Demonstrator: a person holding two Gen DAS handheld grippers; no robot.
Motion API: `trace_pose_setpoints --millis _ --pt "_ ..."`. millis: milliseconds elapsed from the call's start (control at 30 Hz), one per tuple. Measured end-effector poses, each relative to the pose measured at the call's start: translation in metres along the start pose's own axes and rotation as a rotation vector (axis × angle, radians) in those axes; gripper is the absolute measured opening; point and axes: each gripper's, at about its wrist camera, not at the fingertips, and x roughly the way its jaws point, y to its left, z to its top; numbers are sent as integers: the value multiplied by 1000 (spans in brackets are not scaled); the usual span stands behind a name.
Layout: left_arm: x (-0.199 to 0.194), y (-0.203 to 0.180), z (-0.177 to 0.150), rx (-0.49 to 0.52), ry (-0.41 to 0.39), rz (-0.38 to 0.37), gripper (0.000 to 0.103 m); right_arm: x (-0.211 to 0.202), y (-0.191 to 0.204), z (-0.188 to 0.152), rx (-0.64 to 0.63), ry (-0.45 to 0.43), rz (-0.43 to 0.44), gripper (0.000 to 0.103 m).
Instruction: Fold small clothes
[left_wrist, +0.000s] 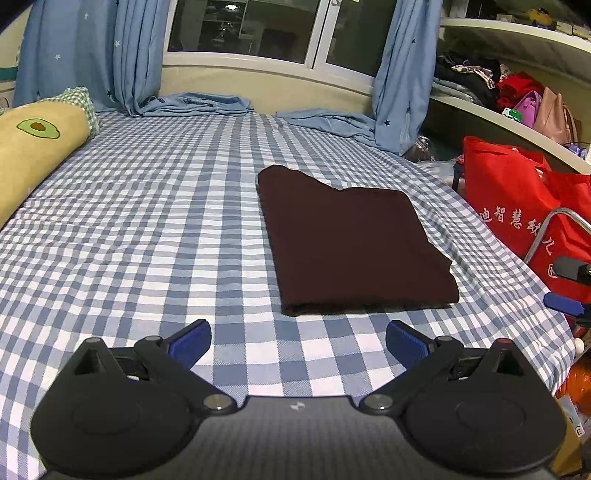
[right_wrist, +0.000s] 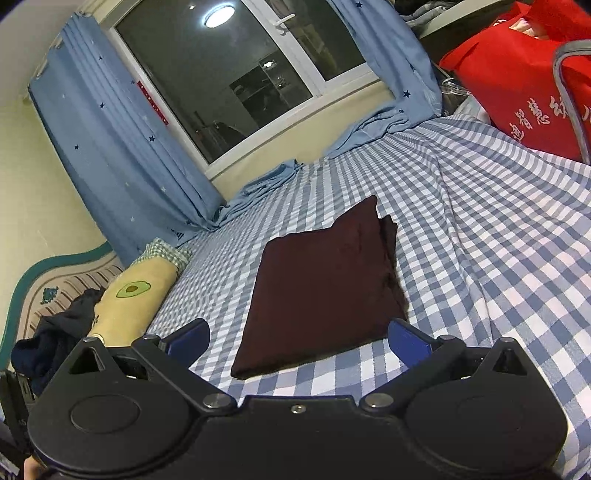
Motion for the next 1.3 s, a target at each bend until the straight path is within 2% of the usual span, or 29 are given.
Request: trace_pose_setpoints --millis 167,333,400,467,567,700,767,800,867,933,1067,1100,1167,1200,1233,1267,1300 --pt "41 18 17 -71 26 -159 103 36 -15 18 -31 77 34 102" --pt "113 63 37 -253 90 -299 102 109 -39 53 -98 193 100 102" --pt "146 78 45 -334 132 -376 102 141 -54 68 -72 230 122 102" --pt "172 85 47 -368 152 -417 102 169 -73 83 -12 247 137 102" --pt "211 96 49 -428 189 -391 102 209 -103 101 90 311 174 102" --pt "238 103 51 -477 179 -479 102 247 -141 108 194 375 175 102" --pt "253 98 55 -482 199 -530 102 261 -155 106 240 398 214 102" --pt "261 94 58 -466 208 -525 102 270 -160 104 267 413 246 102" --pt "271 84 66 -428 202 -509 102 288 -160 105 270 421 279 102" --pt "280 79 72 -432 200 -511 102 306 -155 110 254 413 306 103" --pt "289 70 81 -448 195 -507 100 342 -141 120 226 457 298 103" --pt "286 69 81 -444 187 -495 95 349 -139 124 223 477 292 102" --pt "279 66 78 -409 166 -465 80 352 -136 129 207 496 274 89" --pt "276 68 77 -411 152 -455 66 352 -132 131 175 498 255 84" --pt "271 72 74 -424 141 -452 51 350 -128 130 135 495 243 72" --pt "269 76 73 -441 127 -455 44 348 -124 130 96 491 233 56" --pt "267 78 74 -447 114 -469 36 346 -120 128 69 482 218 48"
